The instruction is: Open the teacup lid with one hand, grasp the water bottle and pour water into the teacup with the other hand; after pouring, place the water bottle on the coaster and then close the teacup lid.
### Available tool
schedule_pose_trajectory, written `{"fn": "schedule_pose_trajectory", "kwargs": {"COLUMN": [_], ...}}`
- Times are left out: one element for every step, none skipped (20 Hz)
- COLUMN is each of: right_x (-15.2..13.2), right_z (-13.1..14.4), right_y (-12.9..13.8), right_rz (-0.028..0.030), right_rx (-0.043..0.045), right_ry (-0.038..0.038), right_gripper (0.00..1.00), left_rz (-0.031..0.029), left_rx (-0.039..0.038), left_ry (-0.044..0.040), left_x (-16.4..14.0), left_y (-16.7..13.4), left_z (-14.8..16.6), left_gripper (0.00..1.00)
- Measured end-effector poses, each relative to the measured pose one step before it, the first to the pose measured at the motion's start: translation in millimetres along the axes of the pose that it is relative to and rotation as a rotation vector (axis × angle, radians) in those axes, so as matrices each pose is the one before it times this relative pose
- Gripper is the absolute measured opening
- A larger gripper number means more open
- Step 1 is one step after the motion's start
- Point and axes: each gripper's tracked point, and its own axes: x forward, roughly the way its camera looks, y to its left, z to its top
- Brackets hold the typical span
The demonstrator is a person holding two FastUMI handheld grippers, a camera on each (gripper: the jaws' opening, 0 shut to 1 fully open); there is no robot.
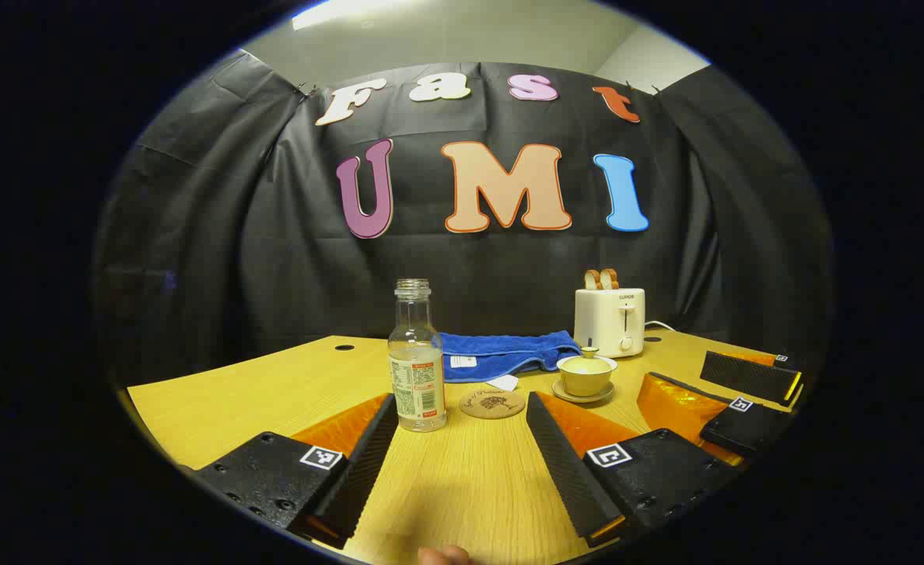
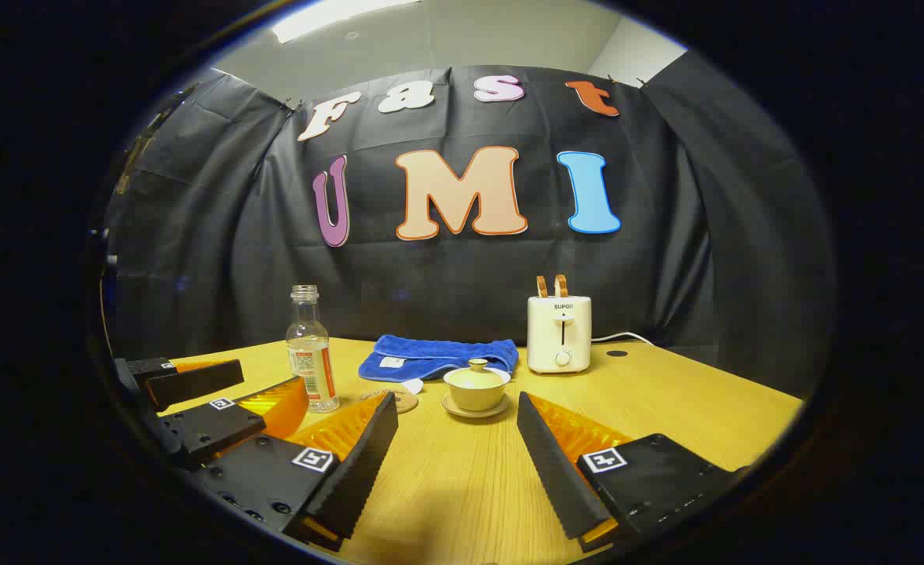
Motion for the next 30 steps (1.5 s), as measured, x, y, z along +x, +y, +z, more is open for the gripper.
{"fn": "schedule_pose_trajectory", "kwargs": {"right_x": [-0.54, -0.27, 0.0, 0.09, -0.4, -0.11, 0.52, 0.34, -0.58, 0.09, -0.27, -0.11, 0.18, 0.85, -0.65, 0.27, 0.05, -0.28, -0.09, 0.57, -0.52, -0.32, 0.54, 0.26, 0.82, -0.13, 0.94, 1.41, 1.79, 3.06], "right_z": [-0.17, 0.71, -0.75, 0.17, -0.29, 0.35, -0.58, 0.62, -0.54, 0.61, -0.56, -0.02, 0.36, 0.76, -1.21, 0.2, 0.37, 0.1, -1.1, 0.99, -0.74, 0.13, -0.52, 0.43, -0.62, 0.78, 0.01, 0.39, -0.6, 0.3], "right_y": [0.31, -0.21, -0.1, -0.15, -0.05, 0.12, -0.29, -0.36, 0.84, -0.33, 0.7, -0.19, 0.26, 0.17, -0.11, -0.09, 0.23, -0.02, 0.44, 0.67, 0.32, -1.44, -1.31, -1.83, -2.01, -1.58, -0.58, -0.53, -0.76, -2.05], "right_rz": [-0.00079, -0.00027, 0.00023, -0.00003, 0.00015, -0.00001, 0.00022, -0.00012, 0.0002, 0.00038, 0.00361, 0.00201, -0.00006, 0.00013, 0.00002, -0.00002, 0.00059, 0.00139, 0.0022, 0.00442, 0.0035, 0.00041, -0.00228, -0.00367, -0.00359, -0.00309, -0.00156, 0.00135, 0.00368, -0.00168], "right_rx": [-0.00053, -0.00024, 0.00008, -0.00037, -0.0001, 0.00013, -0.00036, 0.00003, -0.00037, -0.00012, 0.00002, -0.00036, 0.00059, -0.00081, 0.00034, 0.00006, -0.00022, 0.00011, 0.00004, -0.00026, 0.00001, 0.00005, 0.00009, -0.00001, -0.00003, -0.00067, -0.00003, -0.00038, 0.00012, -0.00009], "right_ry": [-0.00008, -0.00017, 0.0002, 0.00007, -0.00022, 0.00059, -0.00029, -0.00075, 0.00067, -0.00001, -0.0001, 0.0015, -0.00012, -0.00101, 0.00023, 0.00056, -0.00089, 0.00038, 0.0005, -0.00043, 0.00055, 0.00069, -0.00051, -0.00007, 0.00063, -0.00121, -0.00016, 0.00004, 0.00109, 0.00028], "right_gripper": [0.98, 0.98, 0.98, 0.98, 0.96, 0.98, 0.98, 0.96, 0.98, 0.98, 0.98, 0.96, 0.96, 0.96, 0.96, 0.96, 0.96, 0.98, 0.98, 0.98, 0.96, 0.98, 0.98, 0.98, 0.98, 0.96, 0.96, 0.96, 0.96, 0.95], "left_rz": [0.00019, -0.00003, 0.00013, 0.00014, 0.00002, 0.00017, 0.00036, 0.00265, 0.00145, -0.00011, -0.00002, 0.00005, 0.00007, 0.00007, 0.00009, 0.00008, 0.00005, 0.00015, 0.00029, 0.0001, 0.00013, -0.00011, -0.00006, -0.00004, -0.00002, -0.00002, -0.00001, 0.00003, 0.00006, -0.00024], "left_rx": [0.00054, -0.00008, 0.00039, -0.00051, -0.00036, -0.00022, -0.00043, 0.00027, -0.00007, 0.00082, -0.00012, -0.0002, 0.00007, -0.00018, -0.00008, 0.00033, -0.00056, 0.0003, -0.00113, -0.0001, -0.00068, -0.00072, 0.00026, -0.00031, 0.00007, -0.00005, -0.00041, 0.00027, -0.00023, 0.00034], "left_ry": [0.0011, -0.00117, -0.00007, 0.00028, -0.00017, 0.00055, 0.00009, 0.00066, -0.00066, 0.00002, -0.00047, -0.00041, 0.00067, -0.0005, -0.00047, 0.00033, -0.00087, 0.00099, -0.00032, 0.00078, 0.00074, 0.00006, 0.00088, -0.00036, 0.00018, 0.00018, -0.00055, 0.00078, -0.00052, 0.00022], "left_x": [0.01, 0.52, 0.66, -0.7, -0.03, 0.08, 0.05, -0.79, 0.63, 0.66, -0.53, 0.13, -0.29, 0.82, -0.2, 0.0, -0.34, 0.25, 0.09, -0.07, -0.6, 0.19, 0.09, 1.08, -0.26, -0.62, -0.28, 0.13, 0.26, 0.26], "left_y": [-0.1, 0.57, -0.8, 0.22, 0.22, 0.14, -0.1, 0.95, -0.18, -0.36, -0.02, 0.06, 0.12, -0.13, 0.13, -0.24, -0.19, 0.35, 0.1, -0.39, -0.15, 0.74, 0.0, -0.42, -0.16, 0.34, 0.0, -0.05, 0.18, -0.2], "left_z": [0.27, -0.28, -0.11, -0.86, 0.86, -0.5, 0.63, -0.34, 0.1, -0.31, 0.42, -0.68, 0.12, -0.39, 1.31, -1.17, 0.67, -0.82, 0.39, -0.53, 0.3, 0.01, 0.14, -1.16, 0.86, -0.1, 0.87, -1.34, 0.59, -0.47], "left_gripper": [0.96, 0.96, 0.96, 0.96, 0.96, 0.96, 0.96, 0.96, 0.96, 0.96, 0.96, 0.96, 0.96, 0.96, 0.96, 0.96, 0.96, 0.96, 0.96, 0.96, 0.96, 0.96, 0.96, 0.96, 0.96, 0.96, 0.96, 0.96, 0.96, 0.96]}}
